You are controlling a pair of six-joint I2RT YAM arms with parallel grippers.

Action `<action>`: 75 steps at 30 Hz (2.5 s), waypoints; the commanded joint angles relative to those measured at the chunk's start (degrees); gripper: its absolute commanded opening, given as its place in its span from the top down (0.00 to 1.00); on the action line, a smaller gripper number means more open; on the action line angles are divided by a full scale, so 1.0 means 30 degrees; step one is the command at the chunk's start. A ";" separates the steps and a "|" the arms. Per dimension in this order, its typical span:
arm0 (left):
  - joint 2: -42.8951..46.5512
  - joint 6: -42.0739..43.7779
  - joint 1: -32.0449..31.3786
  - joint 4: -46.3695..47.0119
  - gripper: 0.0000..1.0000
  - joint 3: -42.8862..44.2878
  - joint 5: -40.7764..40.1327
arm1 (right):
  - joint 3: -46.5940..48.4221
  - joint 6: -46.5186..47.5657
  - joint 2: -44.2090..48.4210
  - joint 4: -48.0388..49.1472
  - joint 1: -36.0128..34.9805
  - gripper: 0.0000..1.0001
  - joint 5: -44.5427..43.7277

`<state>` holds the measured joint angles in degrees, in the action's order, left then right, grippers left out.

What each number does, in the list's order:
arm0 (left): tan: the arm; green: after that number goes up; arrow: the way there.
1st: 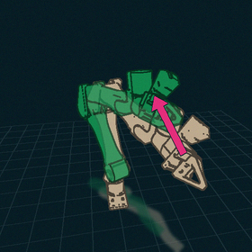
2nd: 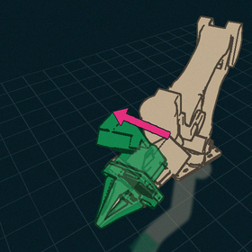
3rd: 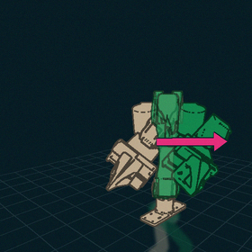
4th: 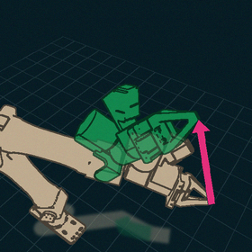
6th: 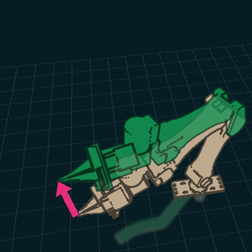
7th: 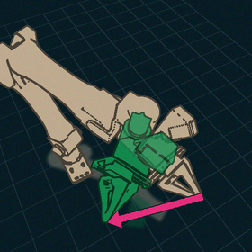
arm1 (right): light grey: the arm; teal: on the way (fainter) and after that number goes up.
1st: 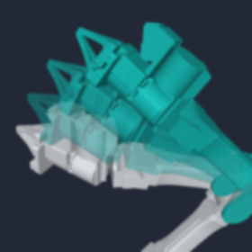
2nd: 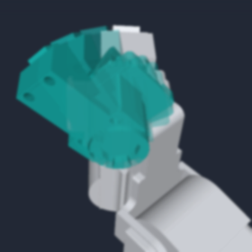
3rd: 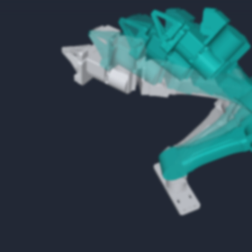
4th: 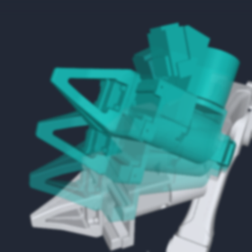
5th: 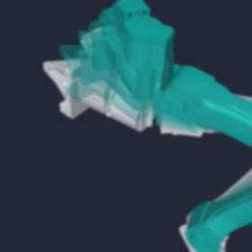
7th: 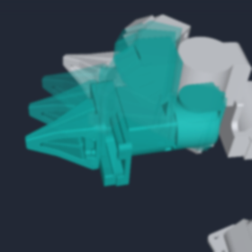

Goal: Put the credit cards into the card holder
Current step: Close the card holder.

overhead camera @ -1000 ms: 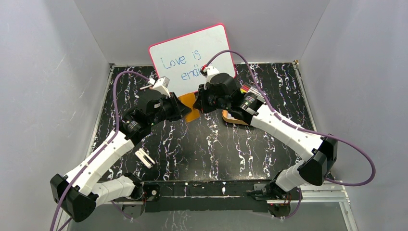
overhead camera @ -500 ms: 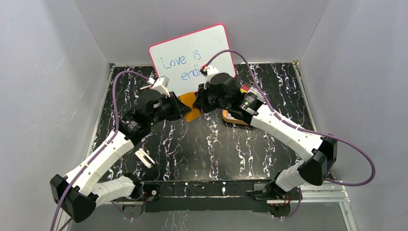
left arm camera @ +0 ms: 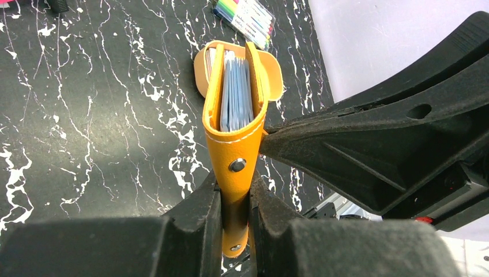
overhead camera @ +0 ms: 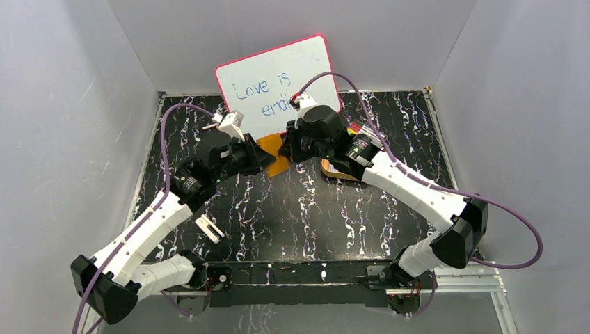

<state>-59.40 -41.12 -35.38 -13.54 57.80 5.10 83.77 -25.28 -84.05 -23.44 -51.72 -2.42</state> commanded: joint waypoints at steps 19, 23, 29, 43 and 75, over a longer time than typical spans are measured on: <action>0.0760 0.0345 -0.0103 -0.0110 1.00 0.0391 -0.0862 | -0.0224 -0.0129 0.0851 0.1642 0.0077 1.00 0.0171; 0.0697 0.0292 -0.0103 -0.0042 1.00 0.0445 -0.0511 | -0.0236 -0.0152 0.0780 0.1778 0.0078 1.00 0.0411; 0.0639 0.0321 -0.0103 0.0130 1.00 0.0561 -0.0103 | -0.0195 -0.0273 0.0556 0.1950 0.0091 1.00 0.0688; 0.0798 0.0435 -0.0103 0.0654 1.00 0.0408 0.0871 | -0.0147 -0.0363 0.0273 0.2156 0.0081 1.00 0.1241; 0.1650 -0.0762 -0.0103 0.4687 1.00 -0.0114 0.6779 | -0.0616 -0.1029 -0.0099 0.3340 0.0224 1.00 0.1890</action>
<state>-57.43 -40.91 -33.56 -10.22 55.86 9.69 82.63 -27.20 -83.37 -20.40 -50.70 1.50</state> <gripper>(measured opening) 0.122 0.012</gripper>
